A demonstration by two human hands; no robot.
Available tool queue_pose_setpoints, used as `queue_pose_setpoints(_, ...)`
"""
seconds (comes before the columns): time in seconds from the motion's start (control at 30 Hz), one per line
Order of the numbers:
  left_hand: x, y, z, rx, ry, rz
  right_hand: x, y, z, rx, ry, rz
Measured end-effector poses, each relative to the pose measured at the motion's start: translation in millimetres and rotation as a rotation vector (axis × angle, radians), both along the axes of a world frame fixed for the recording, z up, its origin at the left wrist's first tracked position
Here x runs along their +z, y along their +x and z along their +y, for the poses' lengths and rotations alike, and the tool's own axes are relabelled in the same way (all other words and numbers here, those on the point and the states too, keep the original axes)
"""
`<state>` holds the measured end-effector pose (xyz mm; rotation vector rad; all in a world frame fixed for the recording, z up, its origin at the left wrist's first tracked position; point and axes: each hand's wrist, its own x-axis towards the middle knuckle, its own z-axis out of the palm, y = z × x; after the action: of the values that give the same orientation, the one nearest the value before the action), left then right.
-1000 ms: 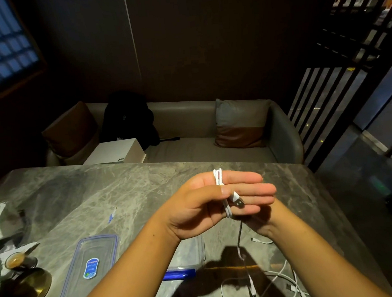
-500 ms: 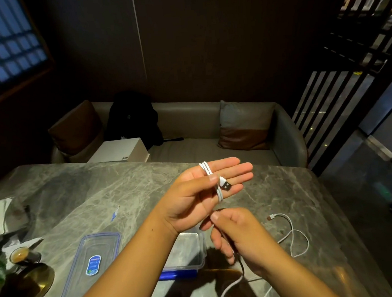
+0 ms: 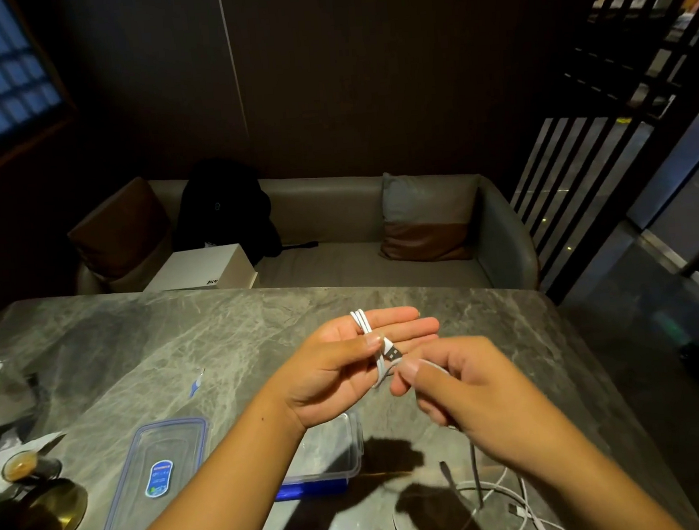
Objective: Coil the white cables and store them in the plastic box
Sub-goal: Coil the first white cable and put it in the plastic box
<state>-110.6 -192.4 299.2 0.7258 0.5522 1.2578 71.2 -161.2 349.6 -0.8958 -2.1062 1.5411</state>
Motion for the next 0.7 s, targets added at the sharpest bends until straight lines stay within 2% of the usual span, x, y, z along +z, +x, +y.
queue_pose_setpoints(0.13, -2.2, 3.6, 0.5, -0.003, -0.028, 0.067, 11.7, -1.2, 10.9, 0.012, 0.155, -0.013)
queue_pose_setpoints(0.27, -3.9, 10.9, -1.5, -0.056, -0.045, 0.077, 28.4, -1.0, 28.8, -0.037, 0.122, 0.100)
queue_pose_setpoints(0.53, 5.4, 16.4, -3.3, -0.101, -0.037, -0.016, 38.9, -11.9, 58.4, -0.037, 0.230, 0.055)
queue_pose_setpoints(0.7, 8.9, 20.0, -3.4, -0.106, -0.007, 0.028, 33.1, -19.9, 65.2, -0.016, 0.267, 0.042)
